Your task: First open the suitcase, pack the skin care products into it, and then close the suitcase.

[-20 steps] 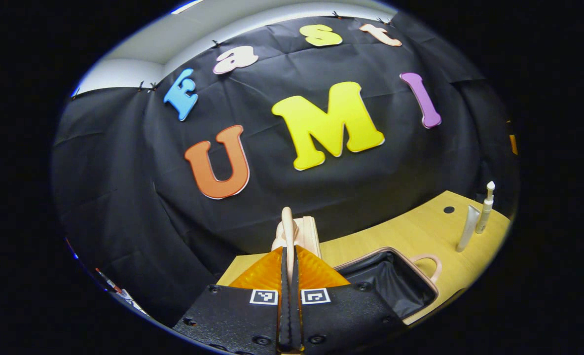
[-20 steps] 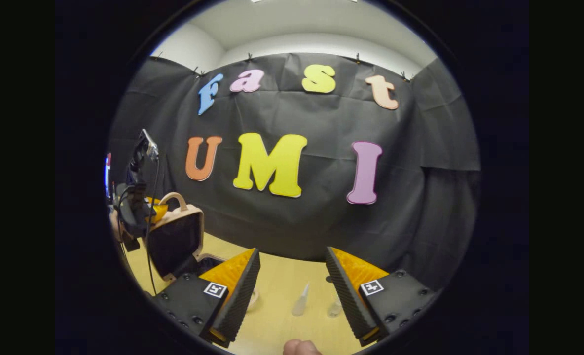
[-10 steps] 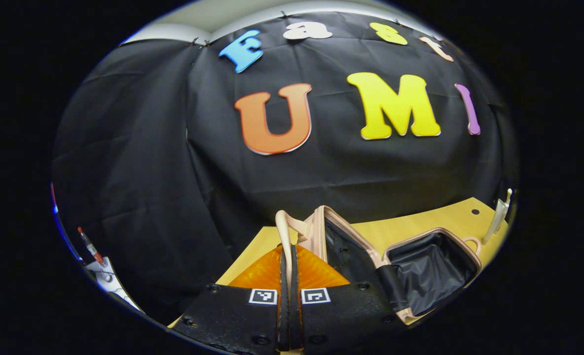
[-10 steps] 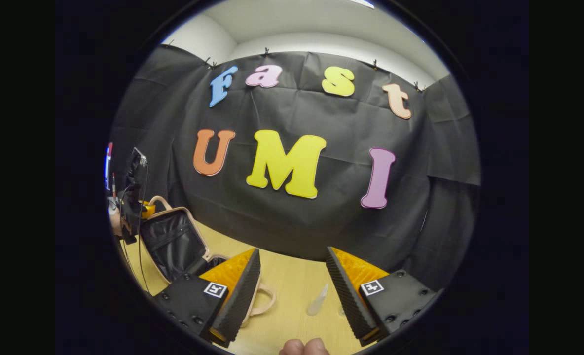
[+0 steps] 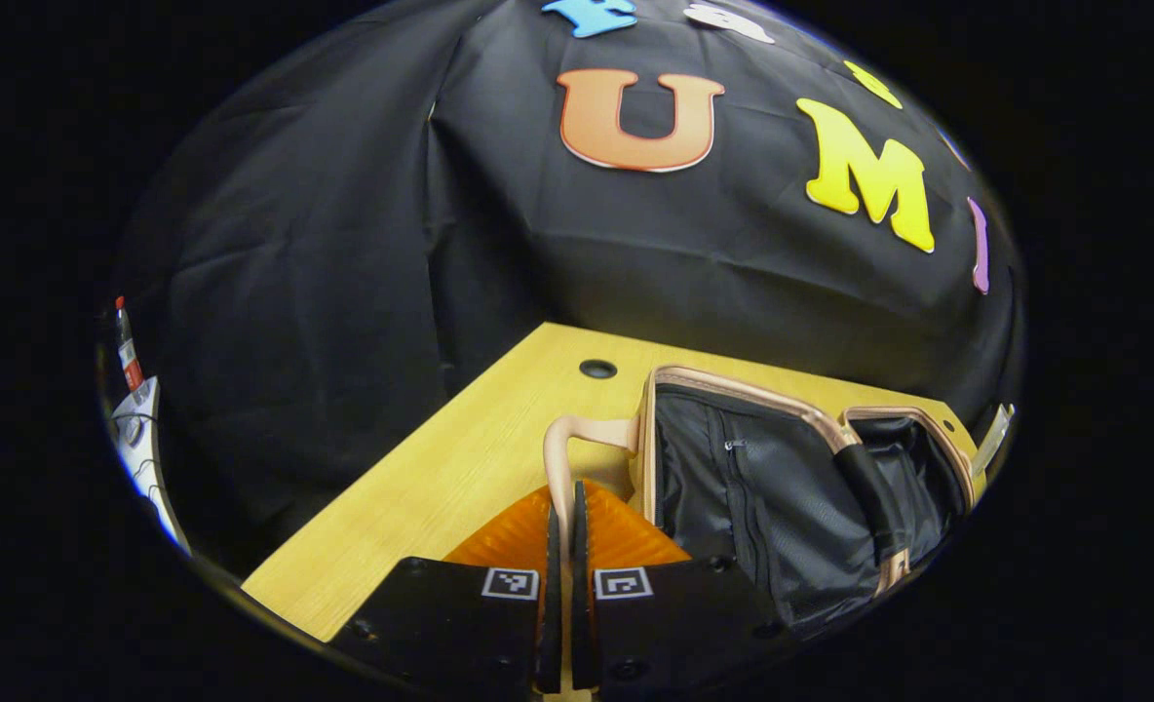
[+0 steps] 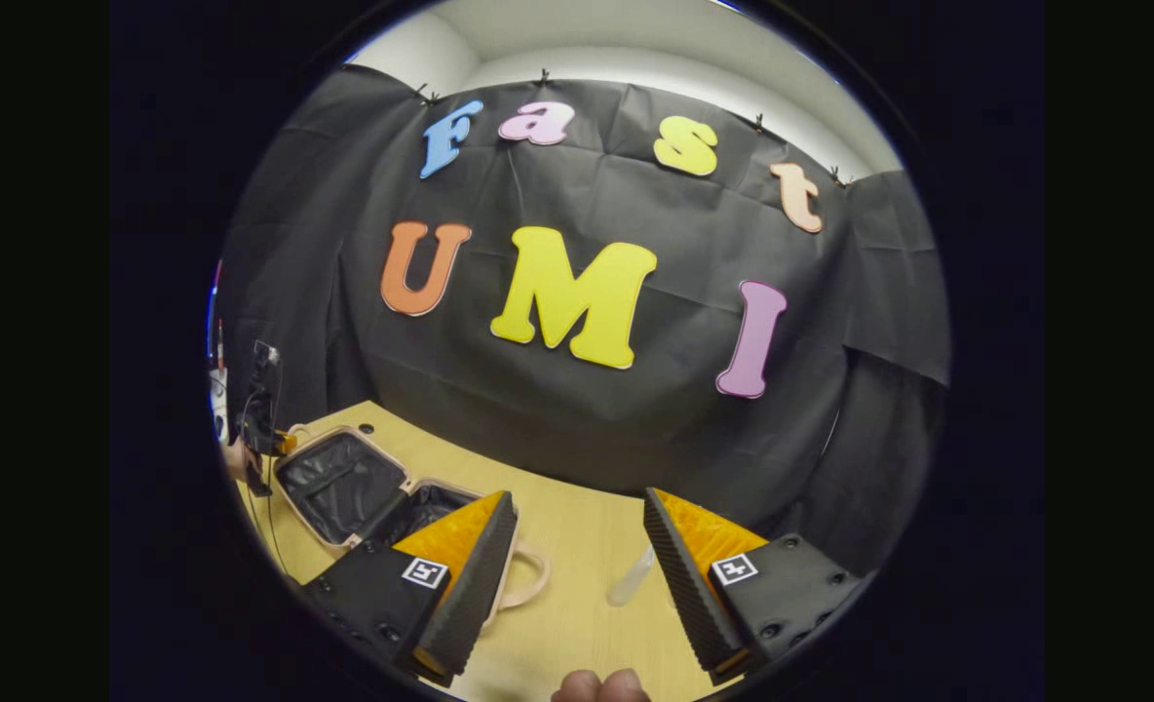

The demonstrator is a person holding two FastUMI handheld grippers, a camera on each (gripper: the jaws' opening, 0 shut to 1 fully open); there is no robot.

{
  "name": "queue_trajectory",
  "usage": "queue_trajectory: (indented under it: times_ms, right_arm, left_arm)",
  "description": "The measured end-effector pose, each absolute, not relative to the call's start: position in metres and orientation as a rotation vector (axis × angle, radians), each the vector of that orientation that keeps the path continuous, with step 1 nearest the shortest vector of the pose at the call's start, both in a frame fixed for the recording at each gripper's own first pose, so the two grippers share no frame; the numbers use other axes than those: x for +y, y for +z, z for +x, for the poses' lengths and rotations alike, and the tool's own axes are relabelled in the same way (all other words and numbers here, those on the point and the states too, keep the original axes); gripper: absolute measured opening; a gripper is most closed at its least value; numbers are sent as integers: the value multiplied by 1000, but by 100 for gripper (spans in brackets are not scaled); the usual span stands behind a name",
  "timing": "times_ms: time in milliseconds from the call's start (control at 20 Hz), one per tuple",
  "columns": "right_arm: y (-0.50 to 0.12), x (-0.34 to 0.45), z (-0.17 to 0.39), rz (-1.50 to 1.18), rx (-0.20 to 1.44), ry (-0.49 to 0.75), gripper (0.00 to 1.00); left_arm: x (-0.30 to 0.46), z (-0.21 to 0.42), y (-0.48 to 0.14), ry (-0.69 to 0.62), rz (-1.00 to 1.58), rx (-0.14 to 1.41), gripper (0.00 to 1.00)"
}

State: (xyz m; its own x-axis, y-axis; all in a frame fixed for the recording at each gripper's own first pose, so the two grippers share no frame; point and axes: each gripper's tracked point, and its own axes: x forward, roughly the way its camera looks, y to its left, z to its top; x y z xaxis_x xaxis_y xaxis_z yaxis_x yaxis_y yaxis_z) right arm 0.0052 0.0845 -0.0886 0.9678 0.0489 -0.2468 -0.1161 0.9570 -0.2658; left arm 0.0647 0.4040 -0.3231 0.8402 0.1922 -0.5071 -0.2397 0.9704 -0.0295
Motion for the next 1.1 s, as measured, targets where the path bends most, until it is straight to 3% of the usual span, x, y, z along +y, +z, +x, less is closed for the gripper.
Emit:
queue_trajectory:
  times_ms: [350, 600, 750, 1100]
  right_arm:
    - [-98, 90, 9, -261, 257, 90, 80]
    - [-99, 75, 17, -201, 251, 85, 80]
    - [-96, 56, 21, -154, 236, 74, 80]
    - [-92, -20, 22, -88, 194, 41, 80]
  left_arm:
    - [412, 59, -332, 264, -15, 578, 31]
    - [374, 53, -263, 260, 72, 475, 45]
    - [320, 52, -215, 245, 98, 379, 98]
    - [152, 37, -125, 199, 79, 228, 97]
